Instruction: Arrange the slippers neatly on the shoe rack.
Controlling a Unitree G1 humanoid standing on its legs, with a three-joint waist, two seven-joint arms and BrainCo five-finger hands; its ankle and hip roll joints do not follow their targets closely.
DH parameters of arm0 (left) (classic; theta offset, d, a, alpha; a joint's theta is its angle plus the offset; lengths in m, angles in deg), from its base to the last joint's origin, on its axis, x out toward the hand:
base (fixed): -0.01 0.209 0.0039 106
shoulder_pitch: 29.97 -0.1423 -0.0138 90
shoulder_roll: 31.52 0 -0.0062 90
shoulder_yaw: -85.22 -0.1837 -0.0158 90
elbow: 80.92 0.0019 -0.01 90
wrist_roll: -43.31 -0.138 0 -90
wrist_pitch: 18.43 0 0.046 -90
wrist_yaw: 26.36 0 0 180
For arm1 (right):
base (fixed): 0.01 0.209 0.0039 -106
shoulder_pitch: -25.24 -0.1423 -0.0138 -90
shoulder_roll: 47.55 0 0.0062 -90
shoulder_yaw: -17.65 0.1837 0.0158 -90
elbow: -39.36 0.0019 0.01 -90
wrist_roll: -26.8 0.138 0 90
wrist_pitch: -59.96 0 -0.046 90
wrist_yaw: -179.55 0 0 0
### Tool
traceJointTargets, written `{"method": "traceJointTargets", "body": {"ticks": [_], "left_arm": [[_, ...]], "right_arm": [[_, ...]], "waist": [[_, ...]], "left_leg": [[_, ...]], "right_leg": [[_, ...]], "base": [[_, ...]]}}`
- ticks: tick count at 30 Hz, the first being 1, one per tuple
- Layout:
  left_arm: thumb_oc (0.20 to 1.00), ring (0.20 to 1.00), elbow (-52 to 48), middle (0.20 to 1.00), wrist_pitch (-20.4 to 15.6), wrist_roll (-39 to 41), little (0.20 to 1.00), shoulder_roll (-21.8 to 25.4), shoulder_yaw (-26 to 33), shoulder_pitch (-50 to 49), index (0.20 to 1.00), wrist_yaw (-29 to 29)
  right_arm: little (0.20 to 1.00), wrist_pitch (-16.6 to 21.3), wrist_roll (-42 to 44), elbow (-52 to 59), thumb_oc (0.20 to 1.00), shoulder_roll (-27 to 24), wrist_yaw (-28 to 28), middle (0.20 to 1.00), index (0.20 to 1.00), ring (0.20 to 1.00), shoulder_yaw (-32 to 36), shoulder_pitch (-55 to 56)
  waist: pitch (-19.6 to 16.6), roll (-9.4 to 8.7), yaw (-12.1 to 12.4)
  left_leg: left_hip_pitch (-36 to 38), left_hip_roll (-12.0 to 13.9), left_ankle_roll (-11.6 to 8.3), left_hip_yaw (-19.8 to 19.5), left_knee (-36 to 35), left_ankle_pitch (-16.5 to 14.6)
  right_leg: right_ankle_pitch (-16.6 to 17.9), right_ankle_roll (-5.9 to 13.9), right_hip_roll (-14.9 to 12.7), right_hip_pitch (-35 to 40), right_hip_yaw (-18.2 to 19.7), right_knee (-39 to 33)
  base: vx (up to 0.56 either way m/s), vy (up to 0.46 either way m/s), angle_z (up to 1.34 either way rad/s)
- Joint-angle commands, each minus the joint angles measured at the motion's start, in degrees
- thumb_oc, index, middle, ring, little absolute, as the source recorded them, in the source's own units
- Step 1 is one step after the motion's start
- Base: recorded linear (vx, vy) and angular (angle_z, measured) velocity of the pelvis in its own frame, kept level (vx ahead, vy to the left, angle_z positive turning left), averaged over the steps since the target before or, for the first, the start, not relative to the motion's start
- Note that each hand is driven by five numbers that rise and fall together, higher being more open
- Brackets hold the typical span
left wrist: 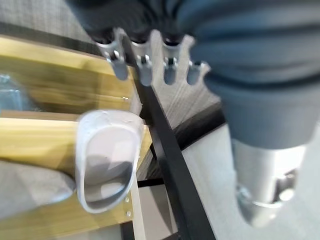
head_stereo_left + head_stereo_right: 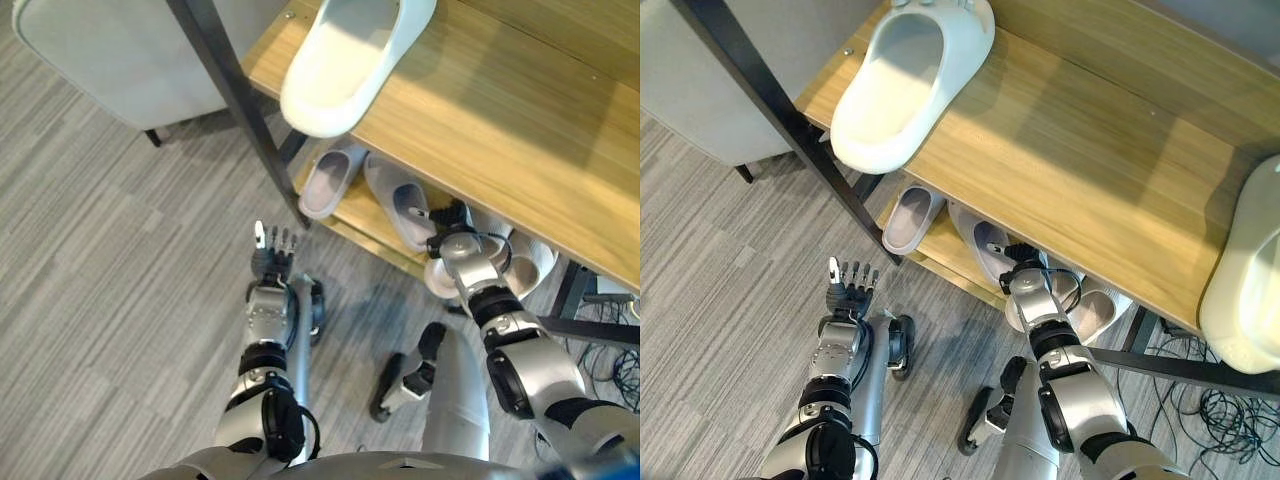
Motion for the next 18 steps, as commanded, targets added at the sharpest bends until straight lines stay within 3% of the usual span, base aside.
{"method": "traceJointTargets", "body": {"ticks": [1, 5, 10, 14, 18], "left_arm": [[1.000, 1.000, -0.35, 1.000, 1.22, 1.20, 1.000, 2.69, 1.03, 1.03, 1.000, 1.50], [1.000, 1.000, -1.93, 1.000, 0.92, 3.16, 1.000, 1.95, 3.21, 2.40, 1.000, 0.94], [1.000, 1.000, -2.92, 1.000, -1.03, 7.00, 1.000, 2.26, 6.62, 5.66, 1.000, -2.37], [1.000, 1.000, -2.87, 1.000, -4.04, 9.01, 1.000, 2.16, 7.75, 8.05, 1.000, -5.79], [1.000, 1.000, -3.12, 1.000, -4.67, 8.61, 1.000, 2.41, 7.04, 8.63, 1.000, -4.88]], "right_arm": [[1.000, -2.61, 0.89, -0.06, 1.000, 2.24, 2.21, 1.000, 1.000, 1.000, 0.40, -6.91], [1.000, -1.97, -0.89, 1.12, 1.000, 2.92, 5.87, 1.000, 1.000, 1.000, -2.09, -7.39], [1.000, -4.45, -7.25, 2.56, 1.000, 2.38, 8.85, 1.000, 1.000, 1.000, -6.45, -8.80], [1.000, -5.85, -15.90, 1.80, 1.000, -1.51, 3.27, 1.000, 1.000, 1.000, -12.14, -12.55], [1.000, -4.88, -19.99, 0.51, 1.000, -2.79, 0.31, 1.000, 1.000, 1.000, -17.05, -19.04]], "waist": [[4.63, -2.85, -0.69], [5.76, -4.06, -0.76], [8.22, -6.06, -1.06], [10.32, -6.99, -1.71], [12.77, -7.35, -2.23]], "left_leg": [[3.50, 5.53, -3.81, -5.05, 3.53, -8.56], [3.50, 7.69, -4.70, -5.28, 6.45, -10.01], [3.50, 9.77, -5.74, -7.43, 10.25, -11.62], [3.50, 11.58, -6.25, -8.61, 12.57, -12.41], [3.50, 12.71, -6.48, -9.82, 13.60, -12.45]], "right_leg": [[2.91, 1.71, 0.19, -1.10, -0.04, 7.43], [1.52, 1.18, 0.10, -1.67, 0.96, 12.07], [0.33, 1.96, -0.72, -2.26, 2.67, 19.73], [-0.54, 1.57, -1.24, -3.79, 4.29, 24.62], [-0.66, 1.18, -0.99, -4.73, 5.76, 26.58]], "base": [[-0.02, -0.038, 0.11], [-0.01, -0.040, -0.06], [0.01, -0.044, -0.16], [-0.01, -0.010, -0.21], [-0.02, 0.018, -0.19]]}}
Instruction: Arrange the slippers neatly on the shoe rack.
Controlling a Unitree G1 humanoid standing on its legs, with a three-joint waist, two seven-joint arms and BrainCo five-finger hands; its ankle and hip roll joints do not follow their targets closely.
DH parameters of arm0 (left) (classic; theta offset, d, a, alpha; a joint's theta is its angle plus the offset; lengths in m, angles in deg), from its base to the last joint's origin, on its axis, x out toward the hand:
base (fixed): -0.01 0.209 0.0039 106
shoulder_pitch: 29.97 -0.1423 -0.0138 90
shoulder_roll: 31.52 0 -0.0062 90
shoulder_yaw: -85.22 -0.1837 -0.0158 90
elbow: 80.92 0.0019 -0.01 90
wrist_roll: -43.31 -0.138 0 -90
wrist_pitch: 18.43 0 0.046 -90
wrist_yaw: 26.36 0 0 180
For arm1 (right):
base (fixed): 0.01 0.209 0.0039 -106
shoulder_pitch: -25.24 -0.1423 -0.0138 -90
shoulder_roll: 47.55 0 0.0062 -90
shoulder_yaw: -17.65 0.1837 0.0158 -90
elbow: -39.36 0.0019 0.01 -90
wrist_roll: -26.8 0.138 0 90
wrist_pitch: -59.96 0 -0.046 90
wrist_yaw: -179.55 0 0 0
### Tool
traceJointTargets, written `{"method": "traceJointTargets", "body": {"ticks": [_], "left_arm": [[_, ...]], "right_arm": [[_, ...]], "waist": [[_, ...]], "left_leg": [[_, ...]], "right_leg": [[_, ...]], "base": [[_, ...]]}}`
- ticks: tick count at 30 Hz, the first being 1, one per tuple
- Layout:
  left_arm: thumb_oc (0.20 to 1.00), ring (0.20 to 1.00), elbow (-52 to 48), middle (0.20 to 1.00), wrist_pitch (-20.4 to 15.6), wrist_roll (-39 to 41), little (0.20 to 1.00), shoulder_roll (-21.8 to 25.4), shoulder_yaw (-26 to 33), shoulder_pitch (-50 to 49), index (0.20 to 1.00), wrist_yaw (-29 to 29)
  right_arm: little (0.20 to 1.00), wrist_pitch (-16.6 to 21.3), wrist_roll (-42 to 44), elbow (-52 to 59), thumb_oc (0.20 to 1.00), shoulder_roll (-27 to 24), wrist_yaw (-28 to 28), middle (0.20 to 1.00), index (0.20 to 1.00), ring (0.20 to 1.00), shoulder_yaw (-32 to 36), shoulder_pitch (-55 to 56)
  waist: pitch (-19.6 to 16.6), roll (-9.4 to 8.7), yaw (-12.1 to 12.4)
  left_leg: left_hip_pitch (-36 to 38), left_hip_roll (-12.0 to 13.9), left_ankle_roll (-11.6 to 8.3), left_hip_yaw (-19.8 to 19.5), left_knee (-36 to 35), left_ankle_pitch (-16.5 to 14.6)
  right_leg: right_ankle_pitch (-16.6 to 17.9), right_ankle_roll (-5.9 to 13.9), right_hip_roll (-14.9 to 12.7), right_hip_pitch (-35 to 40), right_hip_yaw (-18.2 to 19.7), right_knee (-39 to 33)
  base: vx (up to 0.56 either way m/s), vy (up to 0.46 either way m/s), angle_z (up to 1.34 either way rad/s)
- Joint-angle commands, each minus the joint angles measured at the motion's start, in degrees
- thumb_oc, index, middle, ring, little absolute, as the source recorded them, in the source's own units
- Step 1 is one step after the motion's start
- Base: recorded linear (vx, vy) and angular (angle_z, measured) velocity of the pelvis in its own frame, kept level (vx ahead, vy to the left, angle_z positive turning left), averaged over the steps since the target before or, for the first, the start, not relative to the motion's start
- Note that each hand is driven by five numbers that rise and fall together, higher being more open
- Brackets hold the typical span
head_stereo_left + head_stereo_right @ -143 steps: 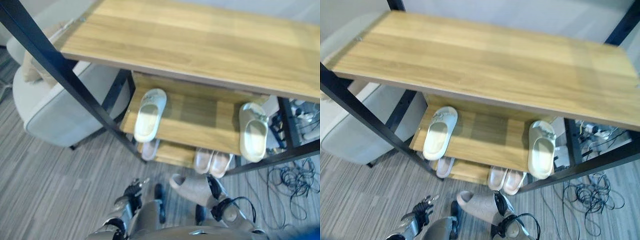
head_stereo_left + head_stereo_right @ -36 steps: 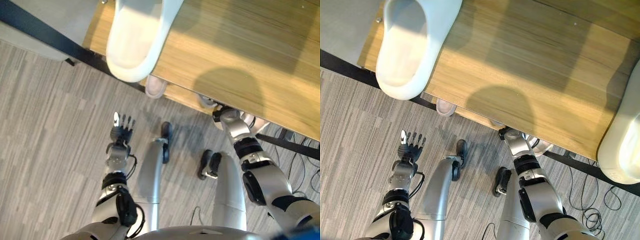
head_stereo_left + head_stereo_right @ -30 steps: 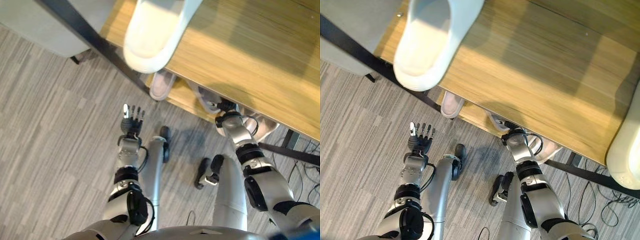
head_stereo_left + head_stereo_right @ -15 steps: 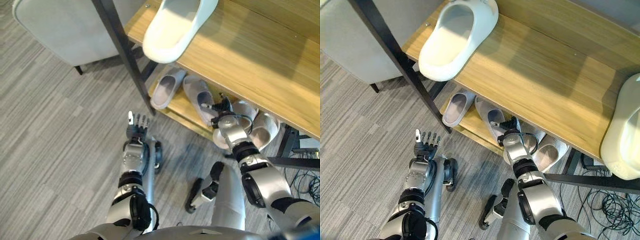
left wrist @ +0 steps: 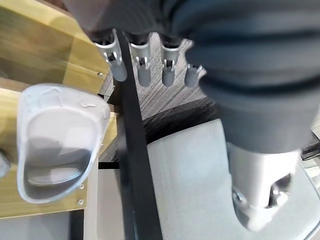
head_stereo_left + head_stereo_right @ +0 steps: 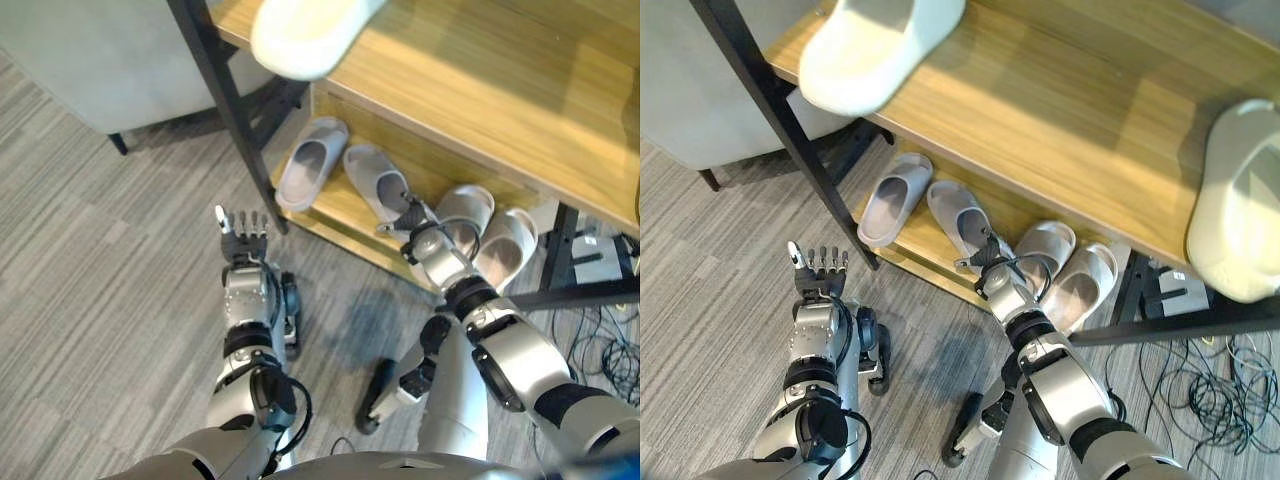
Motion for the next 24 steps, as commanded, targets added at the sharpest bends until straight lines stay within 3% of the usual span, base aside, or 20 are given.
{"method": "traceJointTargets", "body": {"ticks": [1, 5, 8, 11, 17, 24], "left_arm": [[1.000, 1.000, -1.96, 1.000, -0.10, 1.03, 1.000, -0.16, -1.28, -0.10, 1.000, 1.35], [1.000, 1.000, -3.97, 1.000, 2.30, 1.93, 1.000, -0.86, -0.89, -0.44, 1.000, 1.65], [1.000, 1.000, -3.19, 1.000, 2.77, 1.69, 1.000, -1.29, -1.50, -2.60, 1.000, 1.27], [1.000, 1.000, -2.94, 1.000, 3.11, 1.93, 1.000, -1.73, -2.01, -3.70, 1.000, 1.42], [1.000, 1.000, -4.11, 1.000, 5.18, 3.55, 1.000, -3.09, -2.34, -3.29, 1.000, 1.20], [1.000, 1.000, -3.88, 1.000, 4.60, 8.28, 1.000, -5.02, 0.84, -0.60, 1.000, 1.07]], "right_arm": [[1.000, 1.68, -4.39, 2.32, 1.000, -2.28, -3.01, 1.000, 1.000, 1.000, -3.00, -13.32], [1.000, 2.04, -5.32, 6.42, 1.000, -2.02, 2.70, 1.000, 1.000, 1.000, -5.91, -14.93], [1.000, 4.33, -4.90, 11.42, 1.000, -2.59, 6.65, 1.000, 1.000, 1.000, -7.91, -13.94], [1.000, 4.88, -4.55, 12.71, 1.000, -2.50, 8.13, 1.000, 1.000, 1.000, -8.05, -13.87], [1.000, 2.07, -5.48, 13.67, 1.000, -2.90, 12.23, 1.000, 1.000, 1.000, -6.21, -15.11], [1.000, 2.41, -6.87, 12.65, 1.000, -4.13, 12.57, 1.000, 1.000, 1.000, -6.84, -14.31]], "waist": [[9.86, -1.15, -1.46], [11.45, -1.39, -1.05], [11.81, -1.19, -1.04], [11.62, -1.06, -1.05], [11.84, -0.94, -1.34], [11.65, -0.76, -1.38]], "left_leg": [[7.05, 3.55, -5.52, -12.63, -1.06, -7.69], [7.05, 3.67, -5.27, -13.78, 0.78, -9.22], [7.05, 3.76, -5.78, -14.01, 2.83, -10.44], [7.05, 4.08, -6.08, -13.70, 3.74, -10.97], [7.05, 4.59, -5.94, -12.77, 3.04, -10.25], [7.05, 5.05, -5.88, -12.40, 2.67, -10.42]], "right_leg": [[1.04, 0.90, 0.18, 4.80, 1.11, 11.20], [1.57, 1.14, 0.96, 4.35, 2.14, 12.21], [2.02, 1.43, 1.12, 4.33, 2.33, 13.50], [1.94, 1.28, 1.23, 4.00, 2.60, 14.15], [2.14, 0.85, 1.04, 2.30, 4.06, 14.30], [1.73, 0.80, 0.69, 1.48, 4.53, 14.92]], "base": [[0.01, 0.009, -0.24], [0.01, 0.018, -0.27], [0.05, 0.021, -0.05], [0.02, 0.008, -0.09], [-0.03, 0.009, 0.00], [-0.01, 0.006, 0.00]]}}
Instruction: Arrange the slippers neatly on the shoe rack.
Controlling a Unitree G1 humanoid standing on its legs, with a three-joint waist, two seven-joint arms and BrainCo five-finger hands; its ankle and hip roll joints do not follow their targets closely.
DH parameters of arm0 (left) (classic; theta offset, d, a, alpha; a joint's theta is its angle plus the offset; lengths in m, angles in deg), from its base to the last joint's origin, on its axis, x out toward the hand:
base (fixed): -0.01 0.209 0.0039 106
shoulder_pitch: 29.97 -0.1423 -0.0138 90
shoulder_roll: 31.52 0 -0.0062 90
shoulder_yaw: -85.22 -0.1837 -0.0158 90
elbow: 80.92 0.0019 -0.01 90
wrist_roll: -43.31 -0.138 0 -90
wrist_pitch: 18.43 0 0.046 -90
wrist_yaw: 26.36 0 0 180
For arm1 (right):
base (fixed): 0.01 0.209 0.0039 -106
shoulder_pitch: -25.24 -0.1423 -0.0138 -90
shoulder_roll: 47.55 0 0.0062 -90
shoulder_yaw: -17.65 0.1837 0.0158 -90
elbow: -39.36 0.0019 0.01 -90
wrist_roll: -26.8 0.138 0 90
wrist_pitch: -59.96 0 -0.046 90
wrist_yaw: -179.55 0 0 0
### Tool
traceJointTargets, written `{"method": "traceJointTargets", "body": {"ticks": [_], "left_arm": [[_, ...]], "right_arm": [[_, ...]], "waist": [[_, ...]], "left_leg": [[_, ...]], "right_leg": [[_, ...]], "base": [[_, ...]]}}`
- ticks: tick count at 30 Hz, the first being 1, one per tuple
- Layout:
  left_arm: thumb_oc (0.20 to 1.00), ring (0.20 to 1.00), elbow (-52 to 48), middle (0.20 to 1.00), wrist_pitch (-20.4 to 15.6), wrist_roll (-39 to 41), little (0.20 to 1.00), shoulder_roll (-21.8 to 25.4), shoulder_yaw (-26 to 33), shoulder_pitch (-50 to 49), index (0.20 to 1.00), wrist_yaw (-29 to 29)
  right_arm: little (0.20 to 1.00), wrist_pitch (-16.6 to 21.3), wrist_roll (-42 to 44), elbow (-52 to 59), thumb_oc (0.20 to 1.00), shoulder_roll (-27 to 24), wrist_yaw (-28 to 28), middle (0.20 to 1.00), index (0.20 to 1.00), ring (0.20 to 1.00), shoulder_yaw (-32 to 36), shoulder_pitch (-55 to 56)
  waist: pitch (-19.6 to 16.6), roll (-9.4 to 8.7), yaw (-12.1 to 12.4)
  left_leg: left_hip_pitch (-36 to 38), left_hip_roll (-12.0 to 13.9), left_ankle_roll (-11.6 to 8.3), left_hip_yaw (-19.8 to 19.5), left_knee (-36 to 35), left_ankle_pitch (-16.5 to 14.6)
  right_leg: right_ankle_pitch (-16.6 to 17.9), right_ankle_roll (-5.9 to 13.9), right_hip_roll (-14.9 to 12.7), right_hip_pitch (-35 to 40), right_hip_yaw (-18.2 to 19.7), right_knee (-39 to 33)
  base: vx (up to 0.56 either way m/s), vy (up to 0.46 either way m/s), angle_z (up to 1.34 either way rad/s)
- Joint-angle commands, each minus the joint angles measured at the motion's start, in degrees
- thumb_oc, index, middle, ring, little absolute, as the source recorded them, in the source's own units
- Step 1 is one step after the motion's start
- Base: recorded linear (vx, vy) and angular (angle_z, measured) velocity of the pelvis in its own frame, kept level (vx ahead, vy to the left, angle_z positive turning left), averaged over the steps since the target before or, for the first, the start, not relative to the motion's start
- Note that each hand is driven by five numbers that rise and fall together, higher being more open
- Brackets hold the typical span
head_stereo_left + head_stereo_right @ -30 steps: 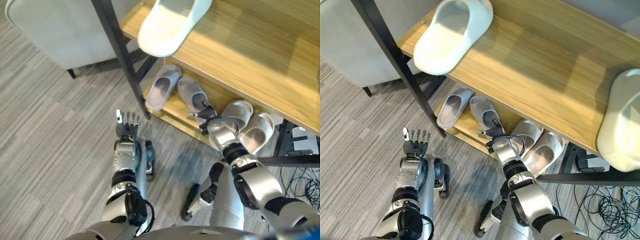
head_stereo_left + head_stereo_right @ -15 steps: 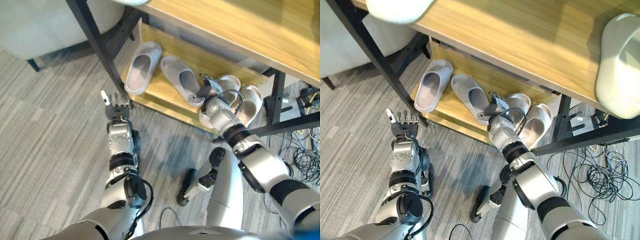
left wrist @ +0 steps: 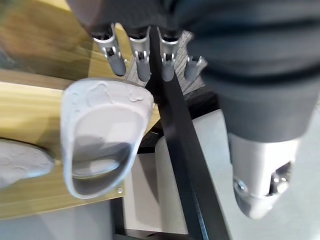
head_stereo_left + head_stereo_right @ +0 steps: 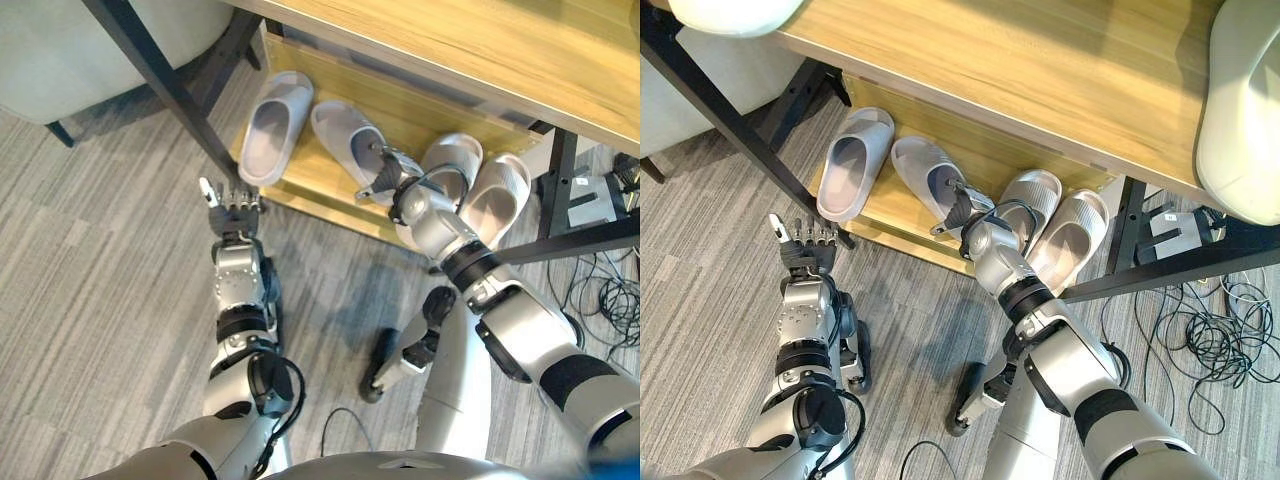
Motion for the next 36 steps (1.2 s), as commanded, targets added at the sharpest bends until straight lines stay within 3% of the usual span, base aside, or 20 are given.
{"method": "traceJointTargets", "body": {"ticks": [1, 11, 17, 25, 32, 36], "left_arm": [[1.000, 1.000, 1.84, 1.000, 0.85, 3.77, 1.000, -5.64, 1.62, -1.89, 1.000, 0.40], [1.000, 1.000, 3.64, 1.000, 0.38, 4.15, 1.000, -5.22, 2.42, -2.89, 1.000, -0.20], [1.000, 1.000, 5.54, 1.000, 2.14, 3.95, 1.000, -5.14, 2.02, -4.05, 1.000, 0.86], [1.000, 1.000, 7.56, 1.000, 4.18, 2.82, 1.000, -5.75, 1.06, -4.89, 1.000, 2.62], [1.000, 1.000, 8.52, 1.000, 5.92, 2.68, 1.000, -5.99, 0.48, -4.58, 1.000, 2.65], [1.000, 1.000, 8.36, 1.000, 6.56, 2.93, 1.000, -6.42, 0.44, -4.93, 1.000, 2.58]], "right_arm": [[1.000, 0.91, -2.44, 3.76, 1.000, -2.35, 0.00, 1.000, 1.000, 1.000, 0.81, -7.08], [1.000, 2.09, 0.56, 5.63, 1.000, -0.20, 4.77, 1.000, 1.000, 1.000, 0.40, -6.41], [1.000, 1.17, 5.03, 8.69, 1.000, 2.40, 6.14, 1.000, 1.000, 1.000, 6.76, -5.57], [1.000, -0.90, 17.16, 8.65, 1.000, 8.70, -0.21, 1.000, 1.000, 1.000, 20.24, -4.70], [1.000, -2.72, 21.27, 9.60, 1.000, 9.58, -4.58, 1.000, 1.000, 1.000, 22.88, -6.44], [1.000, -3.51, 23.29, 11.19, 1.000, 9.75, -3.22, 1.000, 1.000, 1.000, 23.33, -5.12]], "waist": [[4.76, -1.03, -0.78], [4.54, -1.63, -0.59], [4.46, -1.51, -0.66], [4.19, -0.74, -0.38], [4.99, -0.33, -0.09], [5.18, -0.25, -0.13]], "left_leg": [[5.39, 3.26, -3.57, -7.41, -5.84, -3.85], [5.39, 3.58, -4.30, -7.40, -4.65, -4.97], [5.39, 3.67, -4.37, -7.37, -4.62, -5.15], [5.39, 4.02, -4.36, -7.03, -3.83, -5.94], [5.39, 4.00, -4.43, -7.06, -2.97, -6.28], [5.39, 3.98, -4.63, -7.16, -2.24, -6.66]], "right_leg": [[1.45, 1.13, -0.39, 5.28, 1.55, 10.75], [1.37, 1.37, -0.29, 5.03, 2.00, 12.67], [1.70, 1.43, -0.28, 5.12, 2.21, 12.84], [1.98, 1.70, -0.54, 4.75, 2.87, 13.49], [1.73, 1.81, -0.77, 4.63, 3.52, 14.79], [1.65, 1.82, -0.83, 4.53, 3.68, 15.53]], "base": [[0.01, -0.014, 0.03], [0.00, -0.007, 0.02], [0.00, 0.003, -0.01], [0.01, 0.010, 0.00], [0.00, 0.000, 0.00], [0.00, 0.000, 0.00]]}}
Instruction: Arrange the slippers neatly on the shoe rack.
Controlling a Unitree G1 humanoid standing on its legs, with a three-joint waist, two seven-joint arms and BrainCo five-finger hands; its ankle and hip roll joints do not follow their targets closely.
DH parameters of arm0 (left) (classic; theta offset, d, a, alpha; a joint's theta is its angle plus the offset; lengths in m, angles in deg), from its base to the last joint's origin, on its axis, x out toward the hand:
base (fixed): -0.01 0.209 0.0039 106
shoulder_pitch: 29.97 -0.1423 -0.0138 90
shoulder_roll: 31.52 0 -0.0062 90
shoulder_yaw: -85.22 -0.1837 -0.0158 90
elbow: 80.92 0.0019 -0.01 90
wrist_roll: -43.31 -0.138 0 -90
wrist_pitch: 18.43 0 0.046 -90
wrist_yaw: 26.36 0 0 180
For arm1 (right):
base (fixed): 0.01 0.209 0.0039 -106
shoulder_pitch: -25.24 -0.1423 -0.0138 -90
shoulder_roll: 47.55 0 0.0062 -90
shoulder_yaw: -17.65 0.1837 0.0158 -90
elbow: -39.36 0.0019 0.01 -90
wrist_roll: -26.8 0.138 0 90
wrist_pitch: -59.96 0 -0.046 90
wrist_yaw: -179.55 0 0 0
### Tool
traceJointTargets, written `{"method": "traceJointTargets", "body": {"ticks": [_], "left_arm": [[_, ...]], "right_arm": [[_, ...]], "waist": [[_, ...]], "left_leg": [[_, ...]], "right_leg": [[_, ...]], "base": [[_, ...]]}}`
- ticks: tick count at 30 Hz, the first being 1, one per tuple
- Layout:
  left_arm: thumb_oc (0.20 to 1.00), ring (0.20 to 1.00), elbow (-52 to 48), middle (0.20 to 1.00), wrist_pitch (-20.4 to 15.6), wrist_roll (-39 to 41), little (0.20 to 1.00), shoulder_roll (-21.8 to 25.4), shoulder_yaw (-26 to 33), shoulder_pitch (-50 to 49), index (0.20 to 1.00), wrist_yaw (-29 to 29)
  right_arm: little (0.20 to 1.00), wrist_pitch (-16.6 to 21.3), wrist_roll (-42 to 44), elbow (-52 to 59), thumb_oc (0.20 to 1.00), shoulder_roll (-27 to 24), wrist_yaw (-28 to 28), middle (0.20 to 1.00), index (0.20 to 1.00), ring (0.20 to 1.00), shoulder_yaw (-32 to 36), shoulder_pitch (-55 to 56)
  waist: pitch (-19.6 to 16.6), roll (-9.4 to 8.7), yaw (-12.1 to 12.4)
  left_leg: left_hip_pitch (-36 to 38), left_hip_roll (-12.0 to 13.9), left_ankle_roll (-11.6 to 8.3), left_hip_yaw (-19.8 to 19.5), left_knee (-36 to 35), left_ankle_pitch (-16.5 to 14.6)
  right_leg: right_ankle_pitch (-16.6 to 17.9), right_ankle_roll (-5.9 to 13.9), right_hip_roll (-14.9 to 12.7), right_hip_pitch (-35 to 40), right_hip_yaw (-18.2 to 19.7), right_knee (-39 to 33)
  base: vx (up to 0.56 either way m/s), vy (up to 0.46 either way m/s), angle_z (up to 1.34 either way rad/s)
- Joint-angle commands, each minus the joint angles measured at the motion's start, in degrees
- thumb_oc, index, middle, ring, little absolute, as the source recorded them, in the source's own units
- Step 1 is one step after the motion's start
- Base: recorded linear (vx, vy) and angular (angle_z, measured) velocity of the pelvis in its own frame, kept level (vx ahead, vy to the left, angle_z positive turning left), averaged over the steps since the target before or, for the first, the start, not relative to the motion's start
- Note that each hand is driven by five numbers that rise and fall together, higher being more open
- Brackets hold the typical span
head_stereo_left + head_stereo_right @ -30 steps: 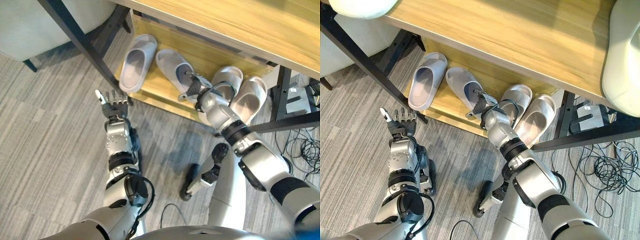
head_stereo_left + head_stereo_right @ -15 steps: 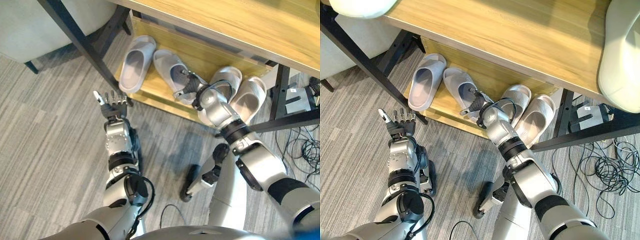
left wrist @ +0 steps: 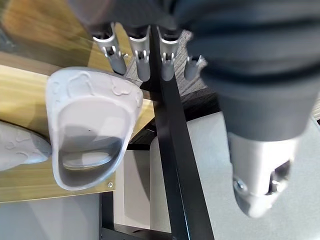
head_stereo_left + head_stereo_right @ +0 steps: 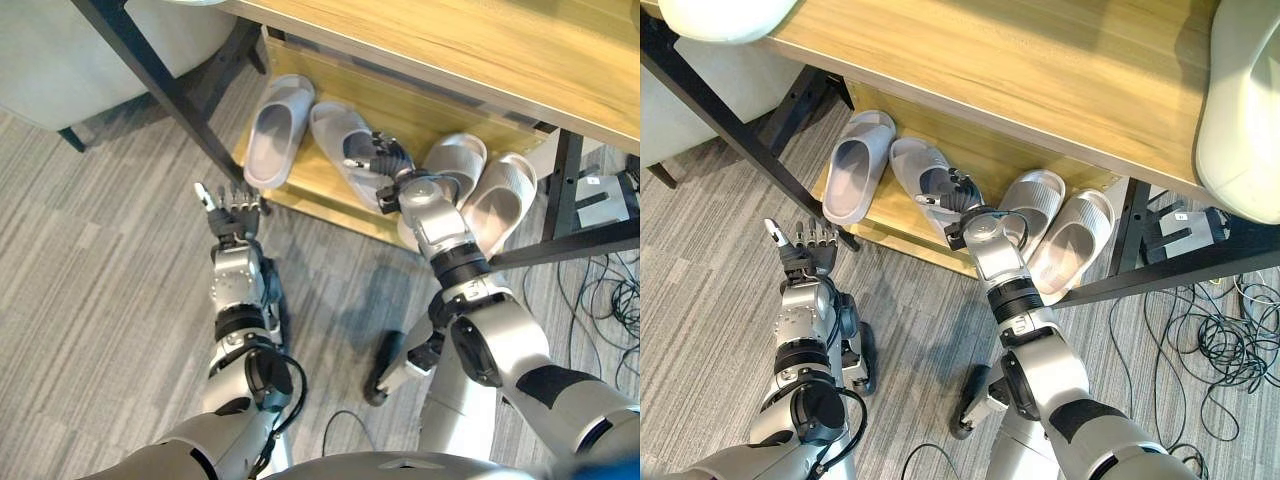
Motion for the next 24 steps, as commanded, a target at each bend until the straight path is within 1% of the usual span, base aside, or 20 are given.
{"method": "traceJointTargets", "body": {"ticks": [1, 4, 6, 10, 16, 23, 24], "left_arm": [[1.000, 1.000, 5.43, 1.000, 3.11, 0.82, 1.000, -6.93, -1.98, -5.22, 1.000, 1.20], [1.000, 1.000, 5.68, 1.000, 3.31, 0.94, 1.000, -6.81, -1.86, -5.28, 1.000, 1.36], [1.000, 1.000, 5.55, 1.000, 3.34, 0.79, 1.000, -6.89, -1.93, -4.96, 1.000, 1.52], [1.000, 1.000, 5.52, 1.000, 3.39, 0.56, 1.000, -6.90, -1.97, -4.53, 1.000, 1.90], [1.000, 1.000, 5.44, 1.000, 2.88, 0.61, 1.000, -6.59, -1.60, -3.77, 1.000, 1.62], [1.000, 1.000, 5.40, 1.000, 2.51, 0.70, 1.000, -6.68, -2.40, -3.65, 1.000, 0.79], [1.000, 1.000, 4.94, 1.000, 2.33, 0.97, 1.000, -6.89, -2.77, -3.72, 1.000, 0.26]], "right_arm": [[1.000, 0.59, 2.03, 6.82, 1.000, -0.30, 0.90, 1.000, 1.000, 1.000, -0.76, -6.28], [1.000, 0.42, 2.37, 7.76, 1.000, 0.16, 2.85, 1.000, 1.000, 1.000, -1.58, -5.72], [1.000, 0.29, 4.09, 7.49, 1.000, 1.48, 4.10, 1.000, 1.000, 1.000, -1.77, -5.54], [1.000, 0.09, 4.92, 6.68, 1.000, 3.06, 4.43, 1.000, 1.000, 1.000, -2.84, -6.20], [1.000, -0.19, 7.23, 5.19, 1.000, 5.95, 3.32, 1.000, 1.000, 1.000, -4.17, -6.78], [1.000, 0.79, 9.87, 2.34, 1.000, 7.76, 1.96, 1.000, 1.000, 1.000, -5.51, -7.86], [1.000, 1.42, 11.07, 0.85, 1.000, 8.04, 1.59, 1.000, 1.000, 1.000, -5.45, -8.39]], "waist": [[5.82, -0.81, -0.52], [5.93, -0.83, -0.41], [6.07, -0.88, -0.35], [6.12, -1.18, -0.11], [6.58, -1.98, 0.45], [6.82, -2.42, 0.93], [6.75, -2.51, 1.10]], "left_leg": [[5.09, 3.66, -4.58, -8.38, -2.52, -6.67], [5.09, 3.57, -4.64, -8.54, -2.35, -6.75], [5.09, 3.53, -4.70, -8.57, -2.47, -6.65], [5.09, 3.56, -4.81, -8.71, -2.93, -6.42], [5.09, 3.68, -4.94, -8.88, -3.23, -6.30], [5.09, 3.53, -4.91, -9.09, -3.30, -6.10], [5.09, 3.47, -4.94, -9.10, -3.29, -6.06]], "right_leg": [[1.62, 1.81, 0.05, 6.17, 2.41, 13.68], [1.56, 1.85, 0.06, 6.20, 2.49, 13.86], [1.53, 1.89, 0.09, 6.28, 2.67, 13.99], [1.51, 1.87, 0.04, 6.39, 2.63, 13.89], [1.82, 2.09, 0.03, 6.86, 2.58, 13.80], [1.89, 2.27, -0.09, 6.86, 2.88, 14.18], [1.90, 2.31, -0.23, 6.88, 2.86, 14.32]], "base": [[0.00, 0.000, 0.00], [0.01, 0.007, -0.02], [0.00, 0.016, -0.06], [0.00, 0.004, -0.01], [0.00, 0.000, 0.00], [0.00, 0.000, 0.00], [0.00, 0.000, 0.00]]}}
